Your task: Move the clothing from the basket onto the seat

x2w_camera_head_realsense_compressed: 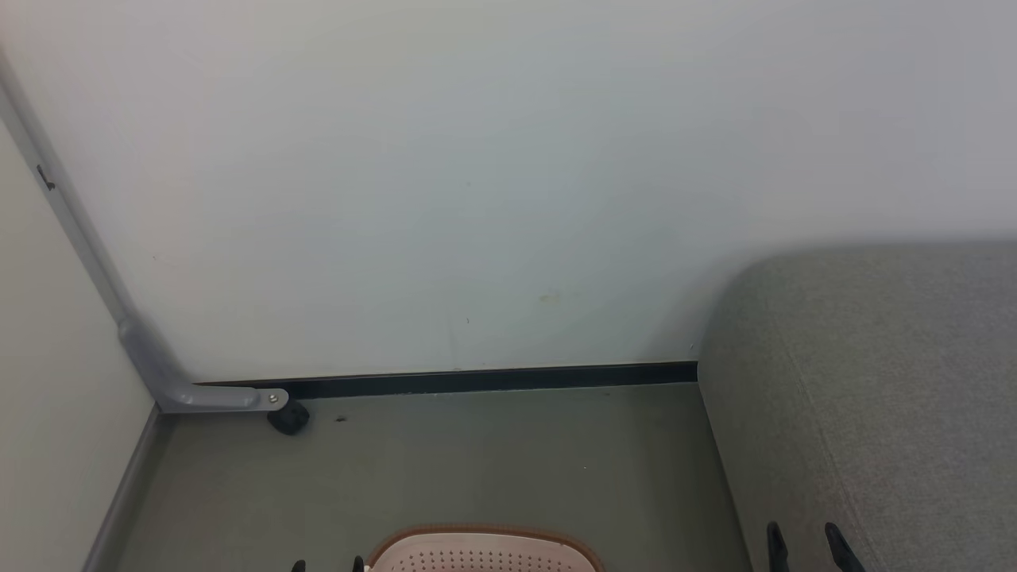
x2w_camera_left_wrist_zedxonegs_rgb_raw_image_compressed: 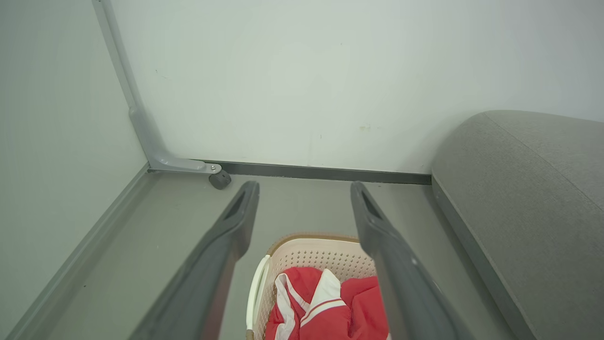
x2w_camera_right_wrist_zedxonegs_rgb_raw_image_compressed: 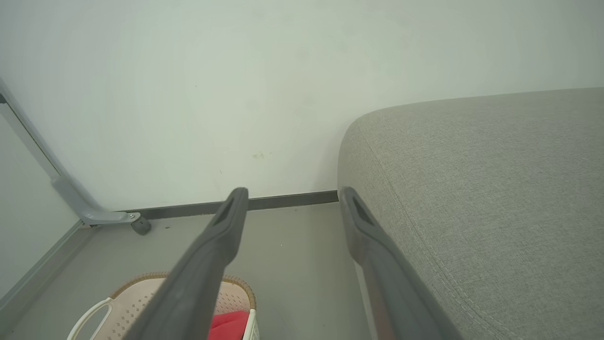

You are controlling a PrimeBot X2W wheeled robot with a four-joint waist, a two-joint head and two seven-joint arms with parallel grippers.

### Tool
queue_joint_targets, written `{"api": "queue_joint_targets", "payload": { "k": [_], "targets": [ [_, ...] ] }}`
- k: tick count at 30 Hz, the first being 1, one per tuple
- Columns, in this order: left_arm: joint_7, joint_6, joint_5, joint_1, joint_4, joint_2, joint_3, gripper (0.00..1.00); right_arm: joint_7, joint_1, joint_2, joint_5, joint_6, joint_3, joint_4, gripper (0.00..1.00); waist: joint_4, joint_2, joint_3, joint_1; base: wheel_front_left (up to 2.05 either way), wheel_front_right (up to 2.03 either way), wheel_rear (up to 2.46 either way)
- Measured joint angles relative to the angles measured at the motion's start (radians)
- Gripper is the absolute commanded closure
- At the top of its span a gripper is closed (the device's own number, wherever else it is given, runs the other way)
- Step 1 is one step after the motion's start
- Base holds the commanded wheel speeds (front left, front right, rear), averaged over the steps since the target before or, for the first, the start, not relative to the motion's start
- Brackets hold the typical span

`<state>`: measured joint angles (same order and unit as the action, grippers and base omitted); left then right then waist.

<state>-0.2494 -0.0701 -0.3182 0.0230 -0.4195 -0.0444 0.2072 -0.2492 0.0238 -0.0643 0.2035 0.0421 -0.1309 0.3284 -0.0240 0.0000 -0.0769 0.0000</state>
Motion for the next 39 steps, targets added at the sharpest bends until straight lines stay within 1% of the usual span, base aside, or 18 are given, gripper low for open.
{"api": "queue_joint_targets", "payload": {
  "k": [4, 10, 13, 16, 19, 22, 25, 27, 32, 35, 39],
  "targets": [
    [0.000, 0.001, -0.006, 0.001, -0.004, 0.000, -0.006, 0.00, 0.000, -0.006, 0.001, 0.000, -0.007, -0.002, 0.006, 0.00, -0.009, 0.0000, 0.002, 0.0000, 0.00, 0.00, 0.00],
    [0.000, 0.001, -0.016, 0.001, -0.003, 0.000, -0.006, 0.00, 0.000, -0.012, 0.002, 0.000, -0.007, 0.006, 0.022, 0.00, -0.031, 0.0000, 0.013, 0.0000, 0.00, 0.00, 0.00],
    [0.000, 0.010, -0.039, 0.003, -0.004, 0.000, -0.005, 0.00, 0.000, -0.007, 0.002, -0.001, -0.007, 0.002, 0.024, 0.00, -0.043, 0.0000, 0.025, 0.0000, 0.00, 0.00, 0.00],
    [0.000, 0.027, -0.036, 0.004, -0.005, 0.000, 0.004, 0.00, 0.000, 0.016, 0.003, -0.004, -0.007, -0.011, 0.025, 0.00, -0.054, 0.0000, 0.043, 0.0000, 0.00, 0.00, 0.00],
    [0.000, 0.028, -0.024, 0.006, -0.013, 0.000, 0.002, 0.00, 0.000, 0.039, 0.004, -0.004, -0.005, -0.008, 0.026, 0.00, -0.066, 0.0000, 0.067, 0.0000, 0.00, 0.00, 0.00],
    [0.000, 0.050, -0.021, 0.007, -0.018, -0.004, 0.004, 0.00, 0.000, 0.049, 0.004, -0.013, 0.003, -0.001, 0.026, 0.00, -0.079, 0.0000, 0.097, 0.0000, 0.00, 0.00, 0.00],
    [0.000, 0.071, 0.007, 0.004, -0.028, -0.020, 0.012, 0.00, 0.000, 0.049, 0.004, -0.016, 0.012, 0.005, 0.019, 0.00, -0.094, 0.0000, 0.132, 0.0000, 0.00, 0.00, 0.00],
    [0.000, 0.081, 0.017, -0.002, -0.043, -0.034, 0.028, 0.00, 0.000, 0.048, 0.005, -0.020, 0.012, 0.004, 0.012, 0.00, -0.105, 0.0000, 0.156, 0.0000, 0.00, 0.00, 0.00],
    [0.000, 0.124, 0.052, -0.036, -0.091, -0.072, 0.067, 0.00, 0.000, 0.045, 0.009, -0.029, 0.021, -0.008, -0.011, 0.00, -0.139, 0.0001, 0.222, 0.0001, 0.00, 0.00, 0.00],
    [0.000, 0.141, 0.093, -0.067, -0.121, -0.100, 0.095, 0.00, 0.000, 0.037, 0.012, -0.035, 0.021, -0.024, -0.029, 0.00, -0.161, 0.0000, 0.262, 0.0001, 0.00, 0.00, 0.00],
    [0.000, 0.148, 0.116, -0.107, -0.165, -0.133, 0.115, 0.00, 0.000, 0.019, 0.015, -0.042, 0.024, -0.045, -0.057, 0.00, -0.192, 0.0001, 0.319, 0.0002, 0.00, 0.00, 0.00]
  ]
}}
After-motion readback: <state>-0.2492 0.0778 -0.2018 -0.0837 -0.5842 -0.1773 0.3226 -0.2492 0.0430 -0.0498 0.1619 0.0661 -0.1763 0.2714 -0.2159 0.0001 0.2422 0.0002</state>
